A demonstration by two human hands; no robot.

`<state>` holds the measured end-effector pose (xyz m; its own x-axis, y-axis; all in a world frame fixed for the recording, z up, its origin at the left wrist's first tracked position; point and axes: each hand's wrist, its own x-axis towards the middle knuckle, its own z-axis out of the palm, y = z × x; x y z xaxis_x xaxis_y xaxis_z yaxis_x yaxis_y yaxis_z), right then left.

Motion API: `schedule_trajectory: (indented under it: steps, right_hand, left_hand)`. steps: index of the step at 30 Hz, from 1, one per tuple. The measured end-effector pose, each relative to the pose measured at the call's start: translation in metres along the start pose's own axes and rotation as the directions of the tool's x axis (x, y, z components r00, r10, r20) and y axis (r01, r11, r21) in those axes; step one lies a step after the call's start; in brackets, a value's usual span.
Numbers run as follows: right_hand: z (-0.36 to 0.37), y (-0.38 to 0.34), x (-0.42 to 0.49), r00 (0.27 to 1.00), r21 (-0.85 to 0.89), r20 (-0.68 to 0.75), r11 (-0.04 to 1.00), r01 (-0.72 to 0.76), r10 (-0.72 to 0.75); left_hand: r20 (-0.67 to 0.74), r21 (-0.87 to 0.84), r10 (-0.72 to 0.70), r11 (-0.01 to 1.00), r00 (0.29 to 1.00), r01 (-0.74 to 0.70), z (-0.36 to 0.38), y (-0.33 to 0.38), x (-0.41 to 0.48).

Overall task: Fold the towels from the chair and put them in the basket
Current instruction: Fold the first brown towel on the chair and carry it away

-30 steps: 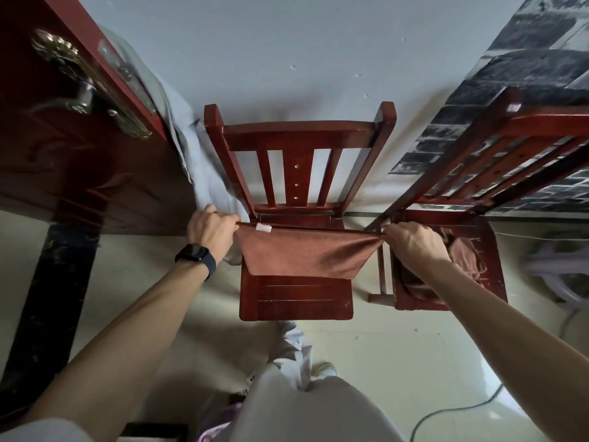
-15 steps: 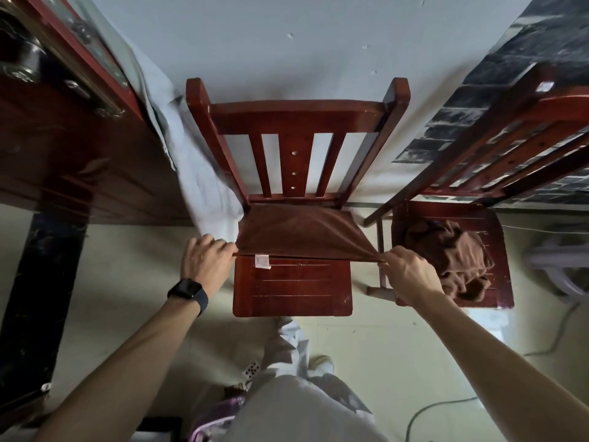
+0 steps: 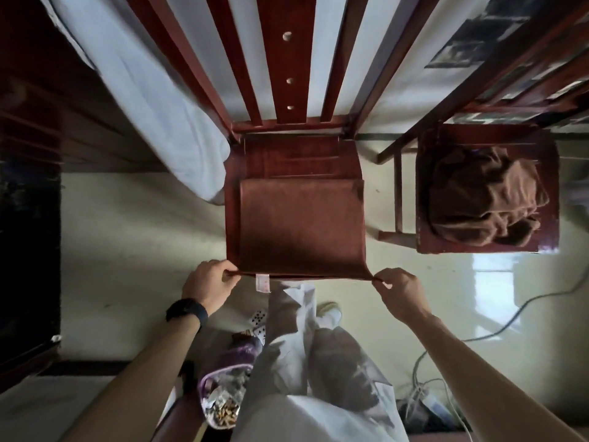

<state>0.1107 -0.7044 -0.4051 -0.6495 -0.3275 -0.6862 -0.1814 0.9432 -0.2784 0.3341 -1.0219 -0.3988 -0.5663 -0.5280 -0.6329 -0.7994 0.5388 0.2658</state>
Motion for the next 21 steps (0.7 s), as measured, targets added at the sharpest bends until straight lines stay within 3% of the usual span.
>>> schedule_trajectory:
  steps: [2, 5, 7, 14, 21]
  right_hand:
    - [0.003, -0.004, 0.014, 0.995, 0.207, -0.029, 0.975, -0.084, 0.092]
    - [-0.001, -0.015, 0.044, 0.981, 0.454, -0.057, 0.880, -0.141, 0.186]
    - [-0.004, -0.023, 0.064, 0.975, 0.553, -0.100, 0.826, -0.111, 0.198]
    - [-0.017, -0.051, 0.137, 0.952, 0.696, -0.159, 0.713, -0.078, 0.260]
    - [-0.013, -0.063, 0.184, 0.948, 0.739, -0.121, 0.664, -0.111, 0.294]
  left_hand:
    - [0.051, -0.268, -0.106, 0.956, 0.993, 0.116, -0.005, 0.000, 0.022]
    - [0.137, -0.618, -0.194, 0.750, 0.971, 0.237, -0.014, 0.001, 0.062]
    - [0.141, -0.738, -0.223, 0.626, 0.965, 0.252, -0.019, 0.003, 0.086]
    - [0.088, -0.863, -0.279, 0.457, 0.956, 0.213, -0.011, 0.008, 0.158]
    - [0.001, -0.826, -0.323, 0.533, 0.946, 0.183, 0.001, 0.009, 0.201]
